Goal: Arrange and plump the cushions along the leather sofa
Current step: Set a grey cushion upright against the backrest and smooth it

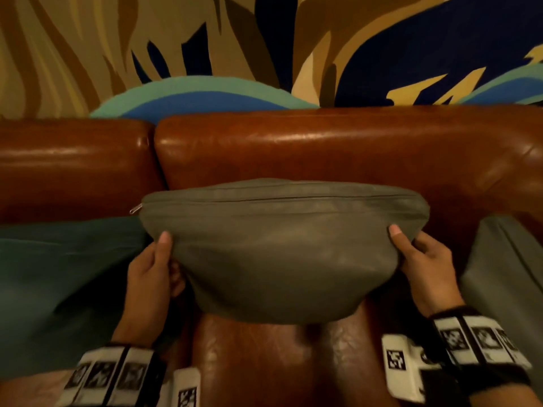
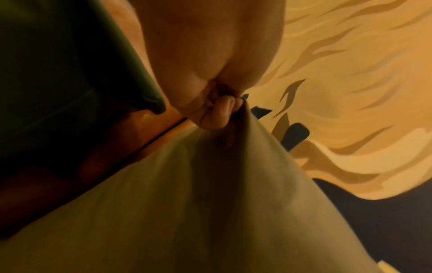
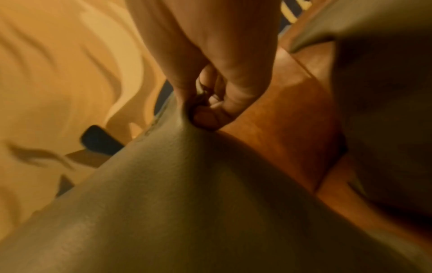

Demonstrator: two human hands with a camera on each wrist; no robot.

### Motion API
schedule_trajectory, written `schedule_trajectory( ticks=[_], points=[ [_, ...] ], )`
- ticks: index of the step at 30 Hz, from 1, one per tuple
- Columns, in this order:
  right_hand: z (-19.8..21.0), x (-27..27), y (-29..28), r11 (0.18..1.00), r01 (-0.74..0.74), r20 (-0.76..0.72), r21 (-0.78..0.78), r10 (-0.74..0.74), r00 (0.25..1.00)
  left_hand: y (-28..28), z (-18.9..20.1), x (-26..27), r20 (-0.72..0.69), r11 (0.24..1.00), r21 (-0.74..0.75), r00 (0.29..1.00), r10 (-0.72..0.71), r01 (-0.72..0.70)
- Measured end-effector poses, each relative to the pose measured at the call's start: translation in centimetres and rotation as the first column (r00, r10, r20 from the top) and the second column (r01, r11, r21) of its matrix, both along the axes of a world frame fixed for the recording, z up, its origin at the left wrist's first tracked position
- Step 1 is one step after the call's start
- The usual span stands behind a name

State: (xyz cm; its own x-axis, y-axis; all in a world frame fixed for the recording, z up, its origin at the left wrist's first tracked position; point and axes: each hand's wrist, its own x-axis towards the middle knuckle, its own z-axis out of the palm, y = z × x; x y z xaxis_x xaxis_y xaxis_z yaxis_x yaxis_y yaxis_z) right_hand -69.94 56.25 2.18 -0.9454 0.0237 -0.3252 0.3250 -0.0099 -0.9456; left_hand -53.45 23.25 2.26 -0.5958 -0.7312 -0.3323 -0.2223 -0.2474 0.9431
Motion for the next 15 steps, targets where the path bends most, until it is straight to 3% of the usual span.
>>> schedule_trajectory(
  ticks=[4, 7, 10, 12, 15],
  points=[
    [-2.3, -0.9, 1.4, 0.985, -0.167, 0.238, -0.035, 0.17, 0.956, 0.5, -1.5, 0.8, 0.104, 0.98, 0.185, 0.99, -0.094, 0.074],
    [-0.5, -4.0, 1.2, 0.991, -0.133, 0.215, 0.018, 0.126, 0.968, -1.5, -0.8, -1.6, 0.036, 0.989, 0.138, 0.998, 0.052, -0.056],
    [2.4, -6.2, 0.7, 0.975, -0.221, 0.28, 0.022, 0.207, 0.938, -3.4, 0.2, -3.8, -0.012, 0.972, 0.222, 0.997, 0.082, -0.077],
    [3.2, -7.0, 0.4, 0.973, -0.198, 0.302, 0.115, 0.156, 0.941, -4.2, 0.5, -4.6, 0.063, 0.993, 0.085, 0.995, 0.079, -0.084],
    [2.7, -7.1, 0.9, 0.952, -0.111, 0.181, 0.285, 0.06, 0.982, -5.0, 0.9, -4.1, 0.159, 0.987, -0.148, 0.984, 0.084, -0.061]
  ],
)
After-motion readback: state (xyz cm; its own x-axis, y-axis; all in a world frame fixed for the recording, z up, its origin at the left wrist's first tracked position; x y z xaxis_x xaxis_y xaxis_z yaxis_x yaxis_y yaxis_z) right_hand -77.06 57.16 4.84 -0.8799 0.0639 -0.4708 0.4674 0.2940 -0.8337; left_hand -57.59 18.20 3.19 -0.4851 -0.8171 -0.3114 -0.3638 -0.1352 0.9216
